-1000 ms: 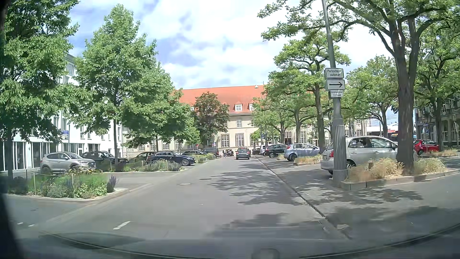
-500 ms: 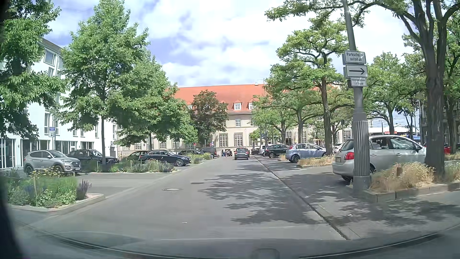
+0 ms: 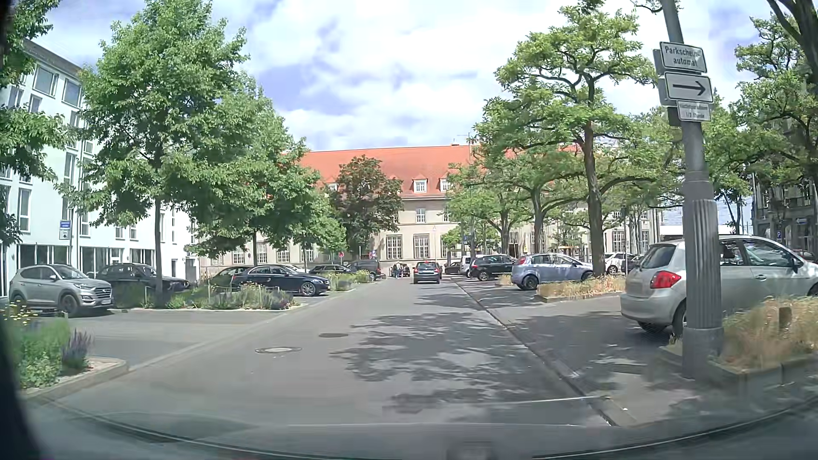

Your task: Follow the waypoints while adhering to traffic rules and regulations

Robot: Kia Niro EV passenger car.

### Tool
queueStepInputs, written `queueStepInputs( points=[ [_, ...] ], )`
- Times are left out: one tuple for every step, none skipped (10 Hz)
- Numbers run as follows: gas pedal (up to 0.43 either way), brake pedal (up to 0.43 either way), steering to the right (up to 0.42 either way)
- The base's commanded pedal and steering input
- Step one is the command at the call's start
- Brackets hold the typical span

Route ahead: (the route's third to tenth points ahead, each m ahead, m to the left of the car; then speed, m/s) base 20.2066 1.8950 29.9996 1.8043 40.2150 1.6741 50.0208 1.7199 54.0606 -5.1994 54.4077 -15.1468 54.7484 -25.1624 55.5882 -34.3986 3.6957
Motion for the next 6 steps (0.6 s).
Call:
queueStepInputs(
  points=[
    [0.000,0.030,0.007],
    [0.000,0.030,0.008],
    [0.000,0.030,0.008],
    [0.000,0.030,0.008],
    [0.000,0.030,0.007],
    [0.000,0.030,0.008]
  ],
)
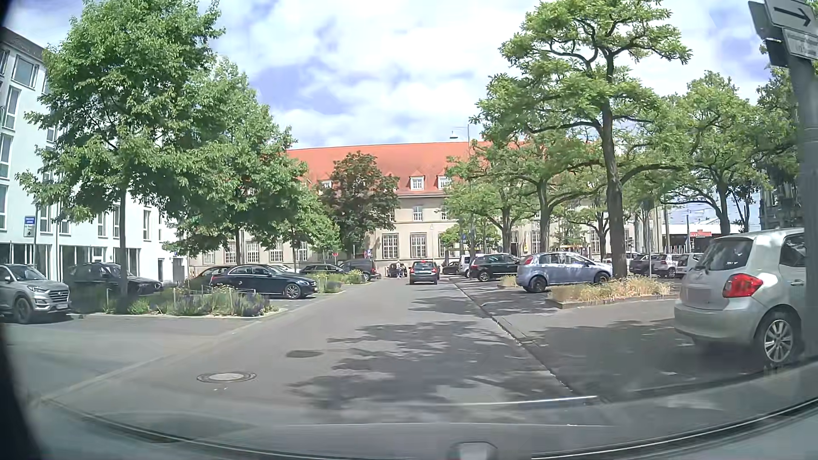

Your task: Follow the waypoints while adhering to traffic rules and regulations

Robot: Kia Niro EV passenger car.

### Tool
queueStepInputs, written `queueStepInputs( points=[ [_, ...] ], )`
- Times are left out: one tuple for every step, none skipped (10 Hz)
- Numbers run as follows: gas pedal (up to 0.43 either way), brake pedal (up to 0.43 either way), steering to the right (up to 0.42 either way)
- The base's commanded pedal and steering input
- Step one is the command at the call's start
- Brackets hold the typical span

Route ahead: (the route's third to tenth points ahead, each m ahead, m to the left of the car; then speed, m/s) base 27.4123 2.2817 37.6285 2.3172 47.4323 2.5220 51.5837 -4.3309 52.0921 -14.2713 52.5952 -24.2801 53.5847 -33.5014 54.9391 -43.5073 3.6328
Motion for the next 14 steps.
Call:
queueStepInputs(
  points=[
    [0.000,0.030,0.007],
    [0.000,0.030,0.005],
    [0.000,0.030,0.003],
    [0.000,0.024,0.003],
    [0.000,0.030,0.003],
    [0.000,0.030,0.003],
    [0.000,0.024,0.003],
    [0.000,0.024,0.003],
    [0.000,0.030,0.003],
    [0.000,0.024,0.003],
    [0.000,0.030,0.003],
    [0.000,0.030,0.003],
    [0.000,0.030,0.003],
    [0.000,0.030,0.003]
  ],
)
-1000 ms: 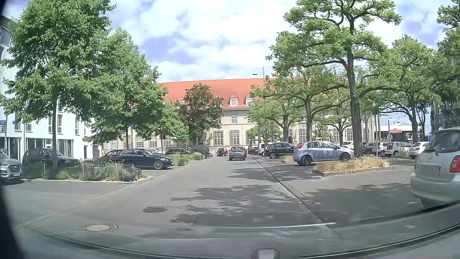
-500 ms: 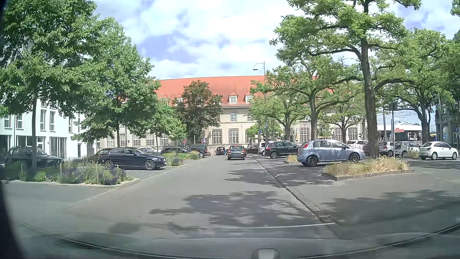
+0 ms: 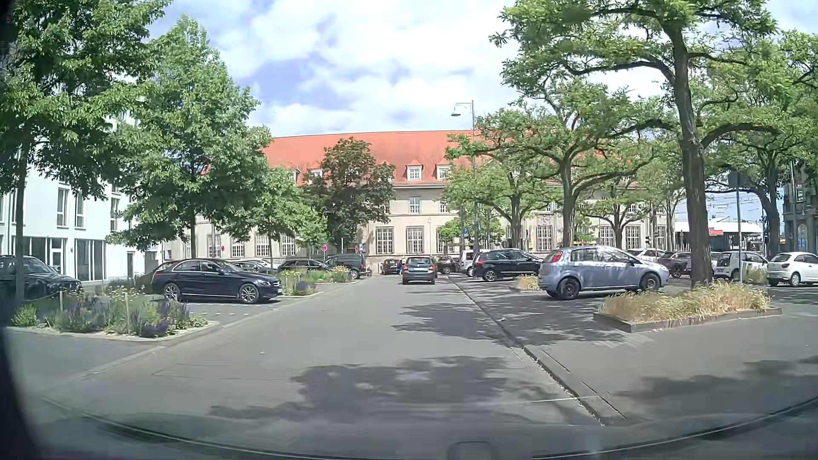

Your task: Follow the waypoints while adhering to traffic rules and regulations

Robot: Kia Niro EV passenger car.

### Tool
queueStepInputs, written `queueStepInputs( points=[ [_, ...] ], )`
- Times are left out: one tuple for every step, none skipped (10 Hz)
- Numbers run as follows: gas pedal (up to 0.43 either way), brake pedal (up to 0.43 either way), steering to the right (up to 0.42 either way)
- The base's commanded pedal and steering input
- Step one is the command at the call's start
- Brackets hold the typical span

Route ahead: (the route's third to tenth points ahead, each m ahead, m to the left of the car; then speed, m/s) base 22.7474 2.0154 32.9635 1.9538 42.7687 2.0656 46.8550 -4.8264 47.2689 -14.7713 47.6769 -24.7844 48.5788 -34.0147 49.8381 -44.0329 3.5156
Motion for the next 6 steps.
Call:
queueStepInputs(
  points=[
    [0.000,0.024,0.003],
    [0.000,0.030,0.003],
    [0.000,0.030,0.003],
    [0.000,0.030,0.001],
    [0.000,0.030,-0.005],
    [0.000,0.030,-0.008]
  ],
)
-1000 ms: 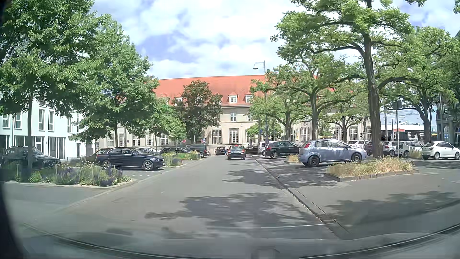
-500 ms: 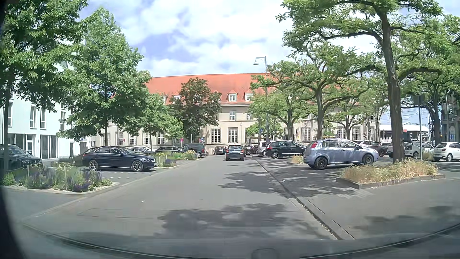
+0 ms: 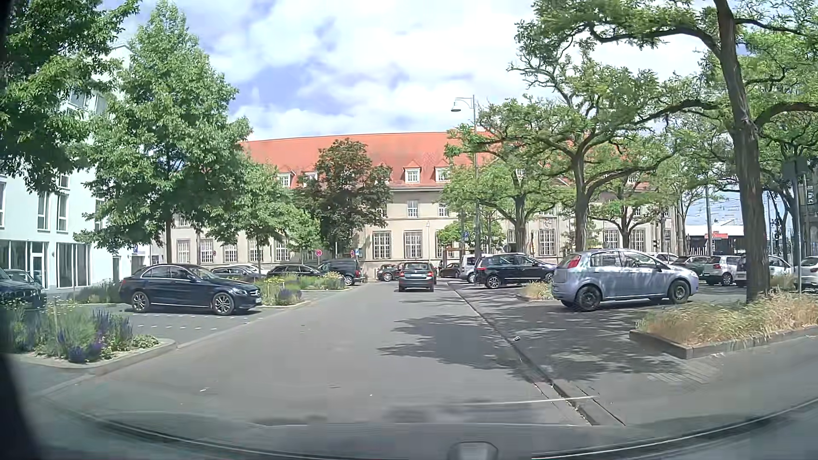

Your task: Follow the waypoints while adhering to traffic rules and regulations

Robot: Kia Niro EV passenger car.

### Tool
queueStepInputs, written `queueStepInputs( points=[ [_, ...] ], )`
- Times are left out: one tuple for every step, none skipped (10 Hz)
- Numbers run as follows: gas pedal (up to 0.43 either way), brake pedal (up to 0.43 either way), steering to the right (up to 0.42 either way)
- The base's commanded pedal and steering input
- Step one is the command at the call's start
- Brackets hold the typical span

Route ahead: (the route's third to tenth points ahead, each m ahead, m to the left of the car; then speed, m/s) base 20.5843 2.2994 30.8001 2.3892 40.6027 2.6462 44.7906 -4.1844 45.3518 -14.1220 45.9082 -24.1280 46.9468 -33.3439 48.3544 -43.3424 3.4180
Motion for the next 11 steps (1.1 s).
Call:
queueStepInputs(
  points=[
    [0.000,0.030,-0.008],
    [0.000,0.024,-0.010],
    [0.000,0.030,-0.013],
    [0.000,0.024,-0.015],
    [0.000,0.030,-0.019],
    [0.000,0.030,-0.023],
    [0.000,0.030,-0.028],
    [0.000,0.024,-0.032],
    [0.000,0.030,-0.035],
    [0.000,0.030,-0.034],
    [0.000,0.024,-0.028]
  ],
)
